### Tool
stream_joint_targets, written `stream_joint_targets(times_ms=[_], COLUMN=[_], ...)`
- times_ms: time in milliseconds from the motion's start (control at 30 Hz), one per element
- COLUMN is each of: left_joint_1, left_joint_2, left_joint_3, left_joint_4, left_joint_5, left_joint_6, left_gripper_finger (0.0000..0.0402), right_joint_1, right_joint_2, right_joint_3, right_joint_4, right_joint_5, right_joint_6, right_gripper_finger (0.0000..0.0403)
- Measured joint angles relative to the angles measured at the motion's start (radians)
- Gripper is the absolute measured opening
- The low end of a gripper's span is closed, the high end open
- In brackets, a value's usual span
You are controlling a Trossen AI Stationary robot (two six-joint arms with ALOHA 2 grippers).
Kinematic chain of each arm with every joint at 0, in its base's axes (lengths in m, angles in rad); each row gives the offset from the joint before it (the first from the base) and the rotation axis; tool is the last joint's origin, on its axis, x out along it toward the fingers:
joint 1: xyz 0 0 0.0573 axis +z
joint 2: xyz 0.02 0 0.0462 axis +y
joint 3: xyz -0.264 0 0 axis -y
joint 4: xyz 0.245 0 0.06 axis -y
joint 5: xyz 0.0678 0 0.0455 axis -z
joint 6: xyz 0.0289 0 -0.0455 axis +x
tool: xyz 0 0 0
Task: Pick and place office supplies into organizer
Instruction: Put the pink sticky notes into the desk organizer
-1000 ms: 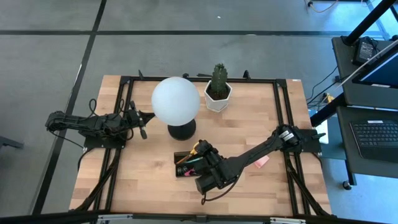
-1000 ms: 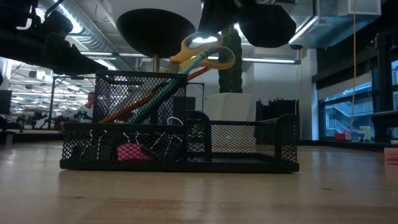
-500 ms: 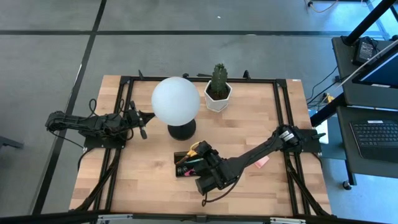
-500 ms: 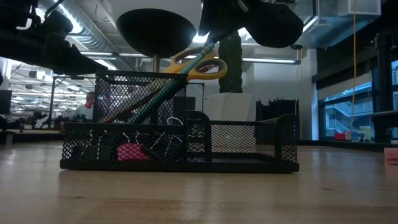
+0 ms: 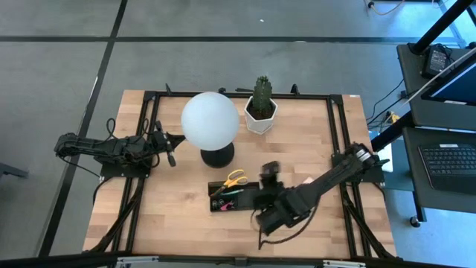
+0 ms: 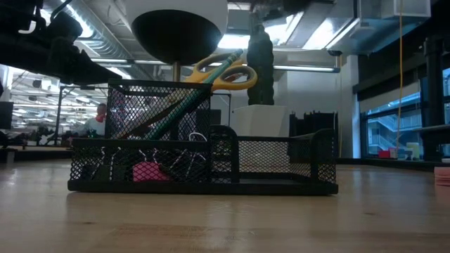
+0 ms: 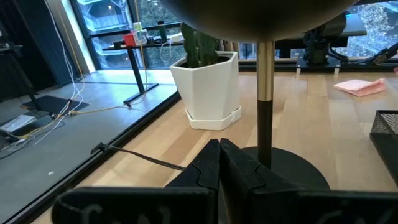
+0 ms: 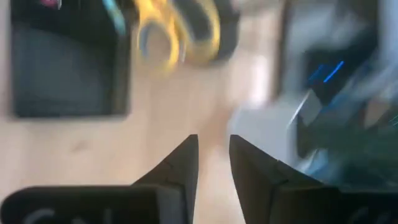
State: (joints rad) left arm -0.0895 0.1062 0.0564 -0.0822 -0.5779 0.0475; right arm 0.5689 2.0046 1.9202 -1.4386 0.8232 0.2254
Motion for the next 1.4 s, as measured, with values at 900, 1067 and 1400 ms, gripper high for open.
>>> stream_joint_targets(times_ms=[900, 1067, 1400], left_joint_1=[0.0, 0.0, 0.0], left_joint_2=[0.005, 0.005, 0.005], left_joint_3=[0.0, 0.0, 0.0], left_joint_4=[0.0, 0.0, 0.0], left_joint_5=[0.027, 0.027, 0.027], left_joint_6=[-0.008, -0.008, -0.008], left_gripper_finger=[0.0004, 0.0004, 0.0004], right_joint_1=[0.154, 0.17, 0.169], right_joint_2=[-0.408, -0.403, -0.403], right_joint_3=[-0.873, -1.0, -1.072], right_joint_4=[0.36, 0.518, 0.531], right_joint_5=[-0.515, -0.577, -0.641], right_joint_6=[1.004, 1.004, 1.027], right_gripper_finger=[0.0095, 0.0095, 0.0094])
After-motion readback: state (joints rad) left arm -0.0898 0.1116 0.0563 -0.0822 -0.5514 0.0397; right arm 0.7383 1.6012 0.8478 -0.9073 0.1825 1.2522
